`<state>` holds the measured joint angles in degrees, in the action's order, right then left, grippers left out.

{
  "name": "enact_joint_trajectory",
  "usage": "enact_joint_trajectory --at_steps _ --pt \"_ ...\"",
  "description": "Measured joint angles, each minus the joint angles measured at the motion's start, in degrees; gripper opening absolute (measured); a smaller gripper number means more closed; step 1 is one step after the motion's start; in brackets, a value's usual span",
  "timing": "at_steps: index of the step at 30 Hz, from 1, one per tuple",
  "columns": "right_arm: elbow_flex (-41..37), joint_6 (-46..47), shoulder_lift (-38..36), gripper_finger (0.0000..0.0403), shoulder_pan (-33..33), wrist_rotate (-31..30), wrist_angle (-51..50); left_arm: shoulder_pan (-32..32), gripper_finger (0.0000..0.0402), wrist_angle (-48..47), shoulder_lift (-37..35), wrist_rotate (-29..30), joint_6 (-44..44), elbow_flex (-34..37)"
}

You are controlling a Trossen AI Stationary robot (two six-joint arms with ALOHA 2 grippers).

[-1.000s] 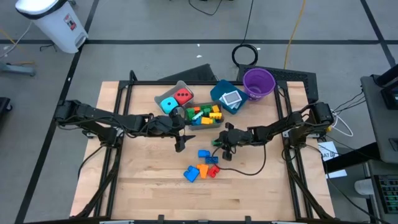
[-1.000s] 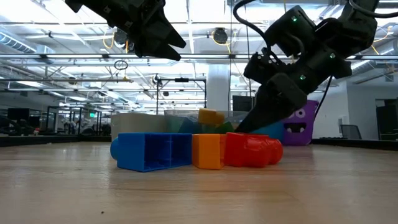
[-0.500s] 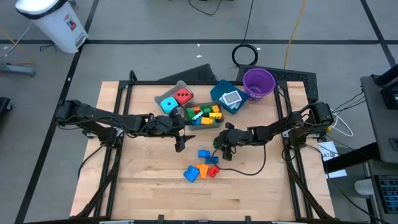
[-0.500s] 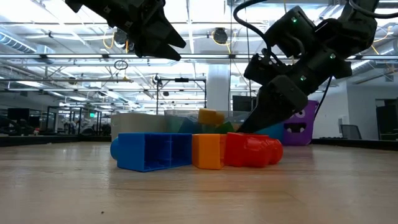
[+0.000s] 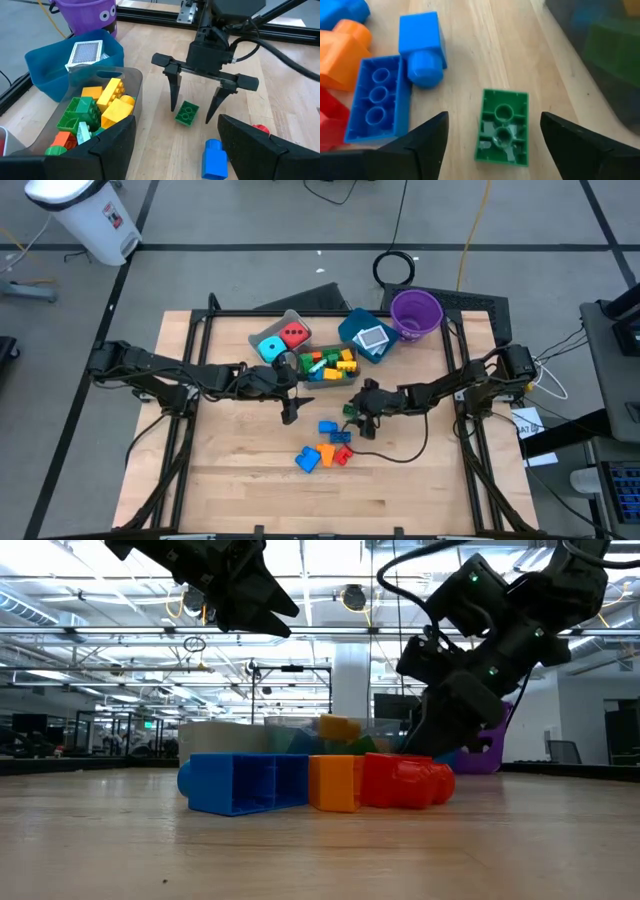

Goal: Pick & Place Toys
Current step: Put the green block into the black bin

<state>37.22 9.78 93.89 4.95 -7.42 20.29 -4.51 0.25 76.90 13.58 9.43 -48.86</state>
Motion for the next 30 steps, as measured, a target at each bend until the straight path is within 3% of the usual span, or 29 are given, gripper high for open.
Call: enact_joint_trajectory --at_steps 7,22,30 --pt "-0.01 0.00 0.00 0.0259 0.00 0.00 -0.44 0.00 0.0285 0.00 0.00 0.00 0.21 0.00" --pt "0.01 -1.56 0.00 0.0101 -0.84 0.02 -1.87 -0.02 0.0285 0.00 0.00 0.00 0.37 0.00" --pt "0.01 -5.10 -1.04 0.0113 -0.83 0.00 -0.01 -0.01 0.0285 0.04 0.02 0.00 1.44 0.00"
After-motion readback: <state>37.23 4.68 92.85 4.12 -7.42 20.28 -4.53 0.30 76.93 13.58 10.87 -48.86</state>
